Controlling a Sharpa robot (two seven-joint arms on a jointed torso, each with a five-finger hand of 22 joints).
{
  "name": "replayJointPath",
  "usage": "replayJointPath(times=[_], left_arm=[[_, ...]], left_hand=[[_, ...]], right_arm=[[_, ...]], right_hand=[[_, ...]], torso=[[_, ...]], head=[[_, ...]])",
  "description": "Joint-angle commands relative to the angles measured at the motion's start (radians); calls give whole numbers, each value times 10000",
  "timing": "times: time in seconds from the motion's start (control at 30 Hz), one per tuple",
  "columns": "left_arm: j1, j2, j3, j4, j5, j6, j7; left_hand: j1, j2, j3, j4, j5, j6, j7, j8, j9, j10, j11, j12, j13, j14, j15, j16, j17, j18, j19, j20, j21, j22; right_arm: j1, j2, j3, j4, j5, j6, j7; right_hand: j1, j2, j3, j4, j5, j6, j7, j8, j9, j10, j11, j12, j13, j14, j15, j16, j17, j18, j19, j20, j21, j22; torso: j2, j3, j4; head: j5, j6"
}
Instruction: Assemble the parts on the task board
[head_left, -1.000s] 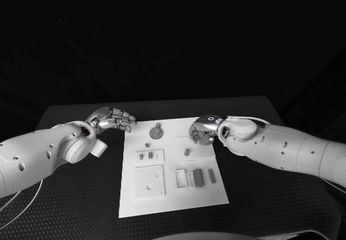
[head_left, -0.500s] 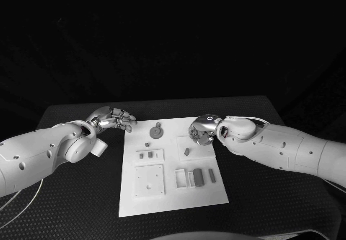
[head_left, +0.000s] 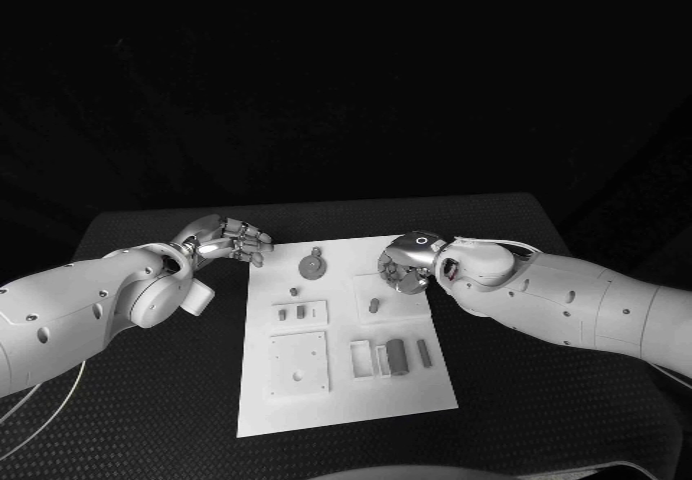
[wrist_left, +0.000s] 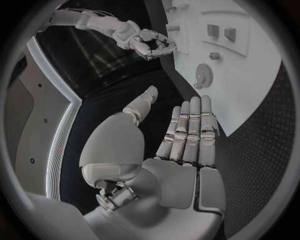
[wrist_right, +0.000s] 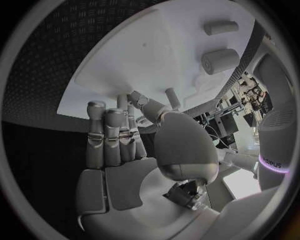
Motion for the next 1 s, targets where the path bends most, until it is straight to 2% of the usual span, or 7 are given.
replayJointPath(times=[0.03,0.2,0.37,0.57,0.8,1.0], left_arm=[[11,5,7,24,76,104,82],[11,17,7,25,76,99,93],[11,13,7,15,76,91,96],[11,17,7,12,76,107,90],[11,-7,7,12,76,94,90],[11,-11,7,16,76,76,99]], left_hand=[[-39,86,-59,-6,-37,-8,34,41,-12,51,-12,2,-13,49,16,-71,18,164,-1,39,24,-12],[-39,86,-60,-6,-37,-9,35,40,-13,51,-11,1,-17,50,17,-77,24,165,-2,40,24,-14],[-41,87,-62,-4,-37,-13,34,39,-15,48,-11,-2,-23,50,18,-85,30,165,-3,42,24,-16],[-43,86,-65,-4,-37,-18,35,36,-18,44,-11,-6,-30,49,20,-95,38,165,-6,44,24,-20],[-44,85,-68,-4,-37,-27,39,33,-22,38,-8,-11,-41,50,21,-109,52,167,-9,45,23,-24],[-44,87,-68,-3,-37,-28,40,33,-23,39,-8,-11,-44,51,22,-115,57,167,-10,46,24,-26]], right_arm=[[-13,-45,-4,102,-98,-458,-150],[-12,-105,3,183,-96,-495,-267],[-12,-152,87,262,-54,-532,-307],[-11,-225,284,453,127,-432,-320],[-6,-536,581,1211,626,-363,-341],[-3,-639,612,1949,864,-356,-325]], right_hand=[[-19,67,57,-25,51,60,2,70,26,66,-18,43,20,22,-78,7,19,632,60,-11,71,219],[-24,47,62,-25,51,107,-17,91,31,120,-37,47,37,30,-97,10,33,632,72,-15,92,219],[-28,42,66,-23,51,126,-24,99,33,145,-46,49,45,30,-105,9,38,632,73,-17,99,218],[-30,38,70,-23,51,137,-29,104,33,159,-52,48,49,30,-112,7,41,632,75,-18,104,217],[-33,40,74,-22,52,145,-32,107,34,171,-57,46,53,28,-118,5,45,632,75,-19,107,215],[-36,39,76,-21,52,149,-33,108,33,176,-60,44,55,26,-122,3,46,632,73,-20,107,214]], torso=[[-3,0,-11],[-1,-4,5],[3,1,-3],[1,1,-1],[0,-2,-12],[-1,-1,-9]], head=[[-4,24],[18,32],[10,54],[19,57],[43,40],[82,59]])
